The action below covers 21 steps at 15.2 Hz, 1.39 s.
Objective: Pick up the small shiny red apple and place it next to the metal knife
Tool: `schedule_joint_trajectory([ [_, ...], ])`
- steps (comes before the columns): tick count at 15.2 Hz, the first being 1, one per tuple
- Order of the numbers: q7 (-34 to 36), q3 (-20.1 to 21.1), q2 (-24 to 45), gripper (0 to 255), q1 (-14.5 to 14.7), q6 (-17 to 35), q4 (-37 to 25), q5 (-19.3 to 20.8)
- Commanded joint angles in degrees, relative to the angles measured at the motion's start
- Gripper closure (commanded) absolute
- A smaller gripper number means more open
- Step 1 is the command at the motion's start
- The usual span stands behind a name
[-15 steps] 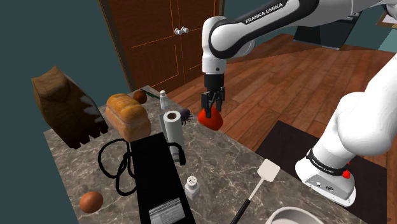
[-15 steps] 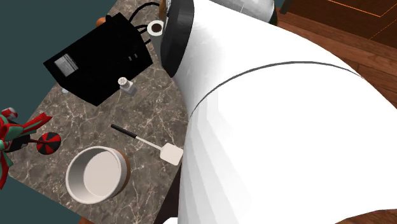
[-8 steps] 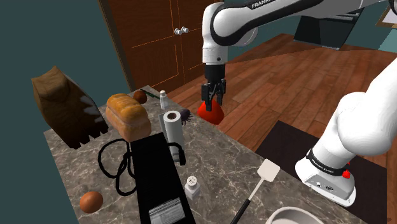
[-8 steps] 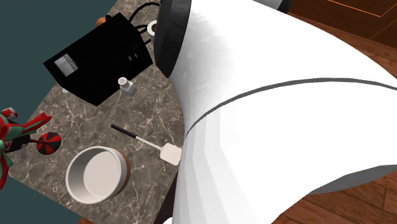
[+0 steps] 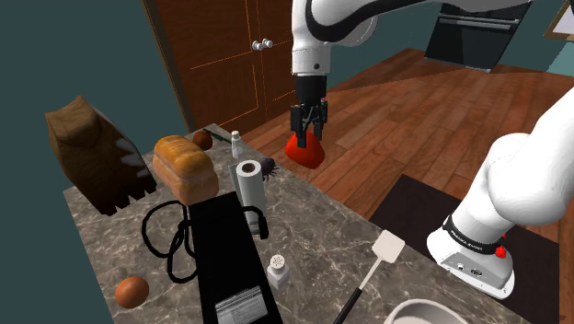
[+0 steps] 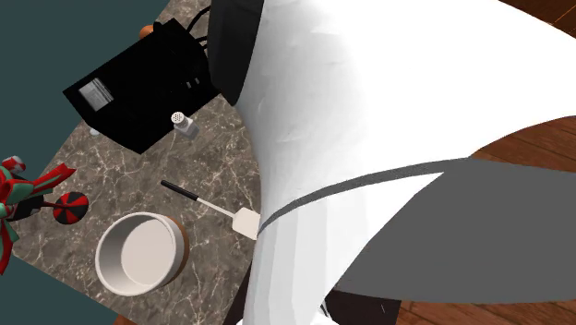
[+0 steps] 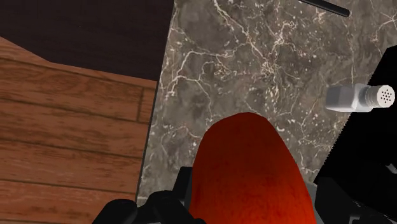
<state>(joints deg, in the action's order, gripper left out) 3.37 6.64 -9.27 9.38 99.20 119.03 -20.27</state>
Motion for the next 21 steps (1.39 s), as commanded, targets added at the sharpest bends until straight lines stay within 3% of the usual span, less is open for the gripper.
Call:
schedule_joint_trajectory([
  [1,0.36,-0.11,-0.27,255,-0.07,-1.49,-1.22,0.1],
  [6,3.89,2.08,-2.96,255,1.72,-0.99,0.7,-1.33],
  [21,21.84,15.34,-8.27,255,10.96,6.78,6.0,-8.76],
])
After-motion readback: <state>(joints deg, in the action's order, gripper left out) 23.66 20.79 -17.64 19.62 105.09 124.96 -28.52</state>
